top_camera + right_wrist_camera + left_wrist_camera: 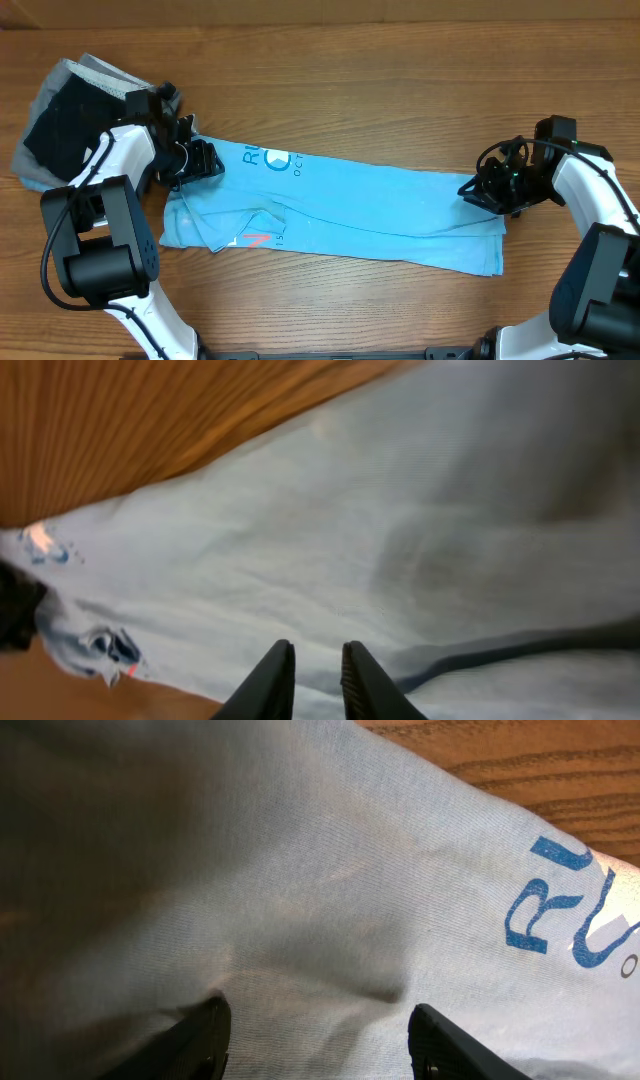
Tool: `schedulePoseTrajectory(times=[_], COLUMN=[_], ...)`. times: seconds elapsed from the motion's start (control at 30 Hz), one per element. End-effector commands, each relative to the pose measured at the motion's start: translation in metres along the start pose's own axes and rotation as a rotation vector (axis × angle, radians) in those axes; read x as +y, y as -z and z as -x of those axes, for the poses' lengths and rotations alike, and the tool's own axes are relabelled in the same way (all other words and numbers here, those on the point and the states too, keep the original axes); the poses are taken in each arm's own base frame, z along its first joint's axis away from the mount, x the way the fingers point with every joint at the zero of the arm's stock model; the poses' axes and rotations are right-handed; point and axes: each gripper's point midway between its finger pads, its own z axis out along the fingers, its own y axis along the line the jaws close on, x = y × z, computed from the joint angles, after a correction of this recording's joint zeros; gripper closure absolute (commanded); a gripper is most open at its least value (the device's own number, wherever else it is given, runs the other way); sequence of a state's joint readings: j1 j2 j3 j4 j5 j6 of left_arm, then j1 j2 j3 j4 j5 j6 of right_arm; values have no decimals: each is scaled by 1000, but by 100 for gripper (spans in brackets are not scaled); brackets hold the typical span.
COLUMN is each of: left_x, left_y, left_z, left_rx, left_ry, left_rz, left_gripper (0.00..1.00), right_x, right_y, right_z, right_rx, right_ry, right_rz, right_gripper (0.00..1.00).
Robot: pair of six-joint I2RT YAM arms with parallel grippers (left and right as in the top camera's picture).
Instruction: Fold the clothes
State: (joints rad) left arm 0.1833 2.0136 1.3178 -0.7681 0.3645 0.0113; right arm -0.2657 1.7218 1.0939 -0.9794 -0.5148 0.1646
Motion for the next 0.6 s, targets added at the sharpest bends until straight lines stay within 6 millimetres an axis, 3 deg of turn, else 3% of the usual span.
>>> schedulePoseTrajectory(times=[0.0,0.17,0.3,0.37,0.43,0.47,0.57], left_x=[6,7,7,7,7,7,7], left_y=[-28,-28,-28,-28,-28,-28,-28], left_z=[-34,-32,-32,-32,-32,-32,-32], left_rx=[123,116,116,116,116,116,116], left_ry=[19,16,15,16,16,16,16], left_rz=[2,2,3,2,2,2,2], left_gripper=[39,38,38,38,38,38,38], right_x=[-13,-26,-47,-53,-56,-56,-54], right_y=[6,-8,-29,-35,-35,-29,-8], right_z=[7,-4,-17,-24,-36,-50,-69], right_rx=[-45,-23,-23,-10,34,90,173], right_ry=[-40,-69,-133,-164,-188,-237,-301], right_rz=[-85,-102,-133,-136,-150,-170,-226], right_gripper=[76,77,77,80,83,89,89])
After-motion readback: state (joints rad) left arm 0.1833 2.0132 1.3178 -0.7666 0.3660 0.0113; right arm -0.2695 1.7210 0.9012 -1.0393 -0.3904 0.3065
